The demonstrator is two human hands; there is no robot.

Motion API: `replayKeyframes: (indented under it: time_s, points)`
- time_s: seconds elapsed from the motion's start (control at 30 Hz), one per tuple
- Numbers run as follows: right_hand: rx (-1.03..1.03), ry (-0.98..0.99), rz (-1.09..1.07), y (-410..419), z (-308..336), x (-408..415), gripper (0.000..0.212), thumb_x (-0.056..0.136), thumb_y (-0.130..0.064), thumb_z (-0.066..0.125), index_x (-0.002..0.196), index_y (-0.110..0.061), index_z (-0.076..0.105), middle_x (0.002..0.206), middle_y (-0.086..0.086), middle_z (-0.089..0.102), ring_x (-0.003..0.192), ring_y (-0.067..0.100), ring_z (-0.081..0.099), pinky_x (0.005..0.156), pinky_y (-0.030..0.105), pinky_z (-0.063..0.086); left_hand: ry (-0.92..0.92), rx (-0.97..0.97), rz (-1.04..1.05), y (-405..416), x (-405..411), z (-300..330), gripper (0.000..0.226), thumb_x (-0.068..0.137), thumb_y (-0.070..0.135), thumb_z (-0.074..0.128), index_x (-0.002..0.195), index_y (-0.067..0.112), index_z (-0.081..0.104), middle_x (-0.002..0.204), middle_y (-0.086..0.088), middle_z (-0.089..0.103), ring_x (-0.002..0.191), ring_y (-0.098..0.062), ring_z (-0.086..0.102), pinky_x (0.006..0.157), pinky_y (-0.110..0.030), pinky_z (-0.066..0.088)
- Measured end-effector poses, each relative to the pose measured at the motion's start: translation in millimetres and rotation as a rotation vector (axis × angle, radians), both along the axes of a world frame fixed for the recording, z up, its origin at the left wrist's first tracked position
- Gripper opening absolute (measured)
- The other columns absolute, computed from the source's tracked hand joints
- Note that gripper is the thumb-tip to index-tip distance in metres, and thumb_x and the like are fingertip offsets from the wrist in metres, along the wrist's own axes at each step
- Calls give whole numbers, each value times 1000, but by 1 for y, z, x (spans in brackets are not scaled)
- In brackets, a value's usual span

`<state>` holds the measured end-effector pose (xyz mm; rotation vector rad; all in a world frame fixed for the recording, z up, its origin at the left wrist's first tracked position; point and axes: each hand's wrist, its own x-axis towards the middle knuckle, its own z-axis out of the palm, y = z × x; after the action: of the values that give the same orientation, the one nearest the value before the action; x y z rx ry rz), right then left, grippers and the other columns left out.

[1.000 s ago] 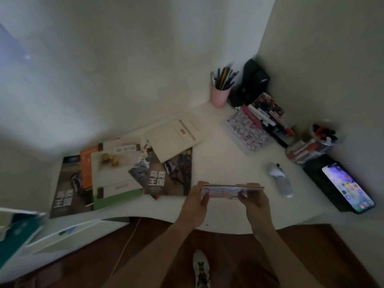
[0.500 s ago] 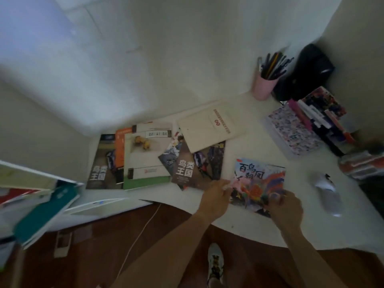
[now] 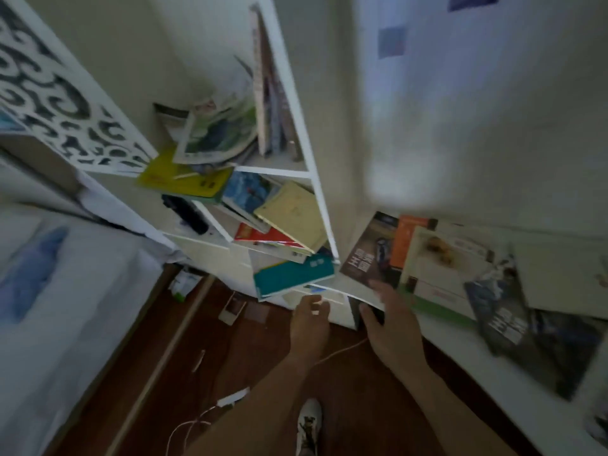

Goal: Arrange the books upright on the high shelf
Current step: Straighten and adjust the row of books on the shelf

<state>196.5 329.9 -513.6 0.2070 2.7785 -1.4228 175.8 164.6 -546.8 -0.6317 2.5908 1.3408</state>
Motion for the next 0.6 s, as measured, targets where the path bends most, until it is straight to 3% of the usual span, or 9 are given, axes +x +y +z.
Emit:
replayKeyframes:
  time_s: [0.2, 0.3, 0.37, 0.43, 0.5, 0.6]
  points:
    - [97, 72, 185, -149, -22, -55, 50, 99, -33, 61, 146, -18, 48, 140, 3, 56, 131, 20, 52, 106, 26, 37, -111, -84, 270, -160, -52, -29, 59, 82, 50, 51, 122, 9, 66, 121, -15, 68, 119, -38, 59, 101, -50, 47]
    - [274, 98, 194, -198, -36, -90, 59, 96, -41, 64, 148, -22, 44, 146, 8, 51, 139, 29, 46, 114, 41, 42, -134, -17, 283, -195, -83, -32, 61, 94, 41, 62, 147, 14, 46, 146, -18, 48, 140, -38, 39, 116, -48, 33]
    - [425, 90, 161, -220, -41, -117, 65, 92, -46, 68, 149, -28, 42, 154, 12, 44, 145, 36, 37, 117, 52, 36, -142, 110, 266, -211, -106, -44, 69, 95, 45, 64, 152, 19, 36, 152, -16, 36, 141, -37, 37, 118, -48, 33]
    - [561, 108, 129, -234, -45, -142, 73, 86, -49, 74, 149, -30, 43, 157, 17, 39, 147, 42, 33, 116, 57, 35, -191, 256, 231, -222, -129, -65, 71, 93, 52, 63, 149, 20, 34, 146, -12, 44, 131, -33, 49, 110, -47, 44]
    - [689, 136, 120, -243, -52, -165, 84, 80, -53, 78, 152, -31, 41, 158, 21, 37, 146, 47, 31, 114, 61, 35, -268, 390, 194, -225, -149, -79, 66, 93, 52, 64, 141, 11, 43, 129, -7, 59, 111, -25, 63, 90, -37, 52]
    - [862, 84, 185, -249, -64, -197, 103, 78, -62, 74, 160, -38, 16, 162, 26, 24, 149, 50, 21, 116, 67, 27, -339, 544, 171, -220, -169, -98, 63, 82, 53, 73, 120, 4, 61, 100, -11, 73, 87, -24, 74, 69, -35, 56]
